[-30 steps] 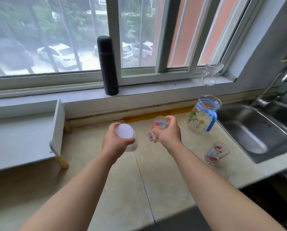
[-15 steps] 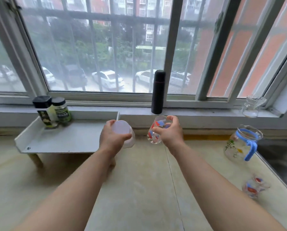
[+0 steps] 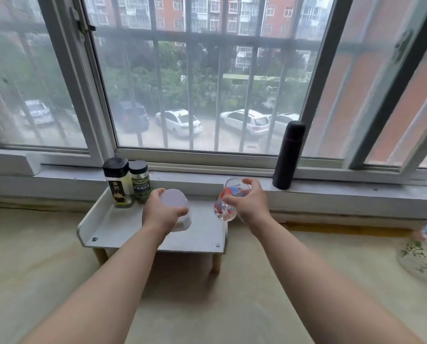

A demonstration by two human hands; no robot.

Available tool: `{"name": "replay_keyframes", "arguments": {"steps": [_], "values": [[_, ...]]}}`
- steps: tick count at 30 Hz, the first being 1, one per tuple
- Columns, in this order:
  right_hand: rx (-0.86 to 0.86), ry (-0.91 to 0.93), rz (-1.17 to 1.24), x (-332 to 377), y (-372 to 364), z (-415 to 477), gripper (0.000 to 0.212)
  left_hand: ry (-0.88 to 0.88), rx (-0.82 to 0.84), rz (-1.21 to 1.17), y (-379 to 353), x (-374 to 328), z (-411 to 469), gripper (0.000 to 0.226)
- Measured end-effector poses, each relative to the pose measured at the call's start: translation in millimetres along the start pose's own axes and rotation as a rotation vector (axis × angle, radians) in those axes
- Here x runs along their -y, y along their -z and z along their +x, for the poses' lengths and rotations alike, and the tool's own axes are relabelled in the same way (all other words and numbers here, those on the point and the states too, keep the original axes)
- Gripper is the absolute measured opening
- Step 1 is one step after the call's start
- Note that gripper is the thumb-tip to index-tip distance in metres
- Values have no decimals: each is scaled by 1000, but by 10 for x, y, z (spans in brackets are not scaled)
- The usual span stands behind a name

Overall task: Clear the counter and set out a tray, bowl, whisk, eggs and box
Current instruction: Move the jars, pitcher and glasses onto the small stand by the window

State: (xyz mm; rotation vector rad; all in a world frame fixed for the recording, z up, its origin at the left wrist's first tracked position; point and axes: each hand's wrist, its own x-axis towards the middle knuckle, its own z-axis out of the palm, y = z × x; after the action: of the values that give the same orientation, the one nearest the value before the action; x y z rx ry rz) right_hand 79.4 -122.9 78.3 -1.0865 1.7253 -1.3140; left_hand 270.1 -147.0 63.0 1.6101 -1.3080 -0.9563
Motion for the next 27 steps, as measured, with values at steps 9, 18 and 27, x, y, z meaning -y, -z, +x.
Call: {"name": "replay_keyframes", "arguments": {"steps": [9, 18, 27], "values": [[-24, -76, -52, -59, -635, 479, 66, 29, 101, 69, 70, 187, 924, 78], [-77, -148, -137, -301, -882, 940, 64, 66, 163, 101, -49, 334, 1517, 83], [-121, -167, -258, -446, -1073, 1257, 72, 73, 173, 180, -164, 372, 1811, 84]]}}
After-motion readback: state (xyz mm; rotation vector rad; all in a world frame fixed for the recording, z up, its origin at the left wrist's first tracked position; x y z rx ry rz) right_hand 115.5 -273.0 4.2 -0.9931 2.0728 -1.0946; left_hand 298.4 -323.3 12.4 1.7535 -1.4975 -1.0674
